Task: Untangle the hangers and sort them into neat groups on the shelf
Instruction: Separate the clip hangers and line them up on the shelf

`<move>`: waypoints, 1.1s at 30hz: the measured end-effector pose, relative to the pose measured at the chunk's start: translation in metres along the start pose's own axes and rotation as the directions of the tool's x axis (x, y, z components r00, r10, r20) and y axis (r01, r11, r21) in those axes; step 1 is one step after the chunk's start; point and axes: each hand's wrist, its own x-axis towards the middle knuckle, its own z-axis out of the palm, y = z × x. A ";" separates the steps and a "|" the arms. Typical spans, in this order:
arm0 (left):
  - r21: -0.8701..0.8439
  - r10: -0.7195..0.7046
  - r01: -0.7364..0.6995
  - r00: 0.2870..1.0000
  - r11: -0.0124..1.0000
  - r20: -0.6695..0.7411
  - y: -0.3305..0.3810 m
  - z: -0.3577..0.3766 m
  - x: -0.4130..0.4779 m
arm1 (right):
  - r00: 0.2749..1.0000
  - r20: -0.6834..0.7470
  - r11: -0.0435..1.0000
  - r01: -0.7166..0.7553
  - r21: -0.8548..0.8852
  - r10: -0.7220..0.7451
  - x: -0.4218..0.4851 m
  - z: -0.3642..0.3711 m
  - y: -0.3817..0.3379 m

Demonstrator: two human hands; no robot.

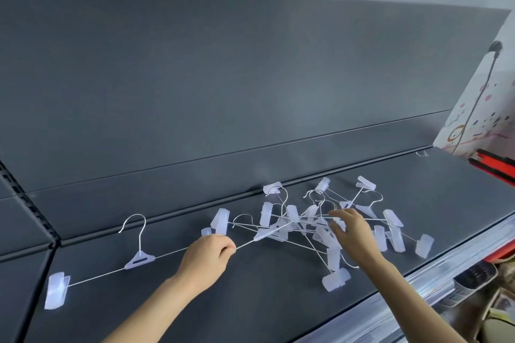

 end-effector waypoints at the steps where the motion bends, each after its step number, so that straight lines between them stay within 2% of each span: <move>1: 0.001 -0.001 0.001 1.000 1.000 -0.013 0.003 0.002 0.001 | 1.000 0.010 1.000 0.013 -0.004 -0.013 0.000 0.002 -0.001; 4: 0.025 0.013 -0.011 0.997 1.000 -0.072 0.006 0.007 0.002 | 1.000 -0.009 1.000 0.024 0.006 -0.024 -0.001 0.005 -0.002; 6: 0.109 0.035 -0.023 0.993 0.994 -0.113 0.006 0.007 0.001 | 0.999 -0.041 1.000 -0.008 0.011 0.009 -0.001 0.004 0.001; 11: 0.314 0.253 -0.162 0.927 0.936 -0.277 0.019 0.012 0.011 | 0.997 -0.037 0.997 -0.072 -0.020 0.071 0.003 -0.007 0.021; 16: 0.324 0.367 -0.274 0.888 0.906 -0.276 0.058 0.027 0.042 | 0.997 0.013 0.991 -0.070 -0.116 0.072 0.011 -0.013 0.030; 19: 0.273 0.293 -0.233 0.934 0.934 -0.204 0.077 0.040 0.058 | 0.998 0.048 0.984 -0.041 -0.176 0.050 0.014 -0.014 0.034; 22: 0.354 0.219 -0.171 0.971 0.919 -0.099 0.082 0.050 0.069 | 0.998 0.063 0.972 0.021 -0.234 -0.006 0.013 -0.013 0.034; 24: 0.339 0.212 -0.164 0.971 0.926 -0.109 0.078 0.055 0.071 | 0.995 0.087 0.956 0.075 -0.284 -0.053 0.012 -0.011 0.030; 26: 0.257 0.194 -0.148 0.967 0.955 -0.165 0.072 0.057 0.070 | 0.992 0.093 0.942 0.109 -0.316 -0.084 0.012 -0.007 0.025; 29: 0.111 0.076 -0.065 0.992 0.992 -0.097 0.064 0.054 0.067 | 0.990 0.088 0.938 0.135 -0.320 -0.112 0.012 -0.001 0.019; 33: -0.032 -0.015 0.013 0.997 0.999 -0.074 0.059 0.049 0.065 | 0.982 0.177 0.933 0.121 -0.339 -0.063 0.021 -0.001 0.008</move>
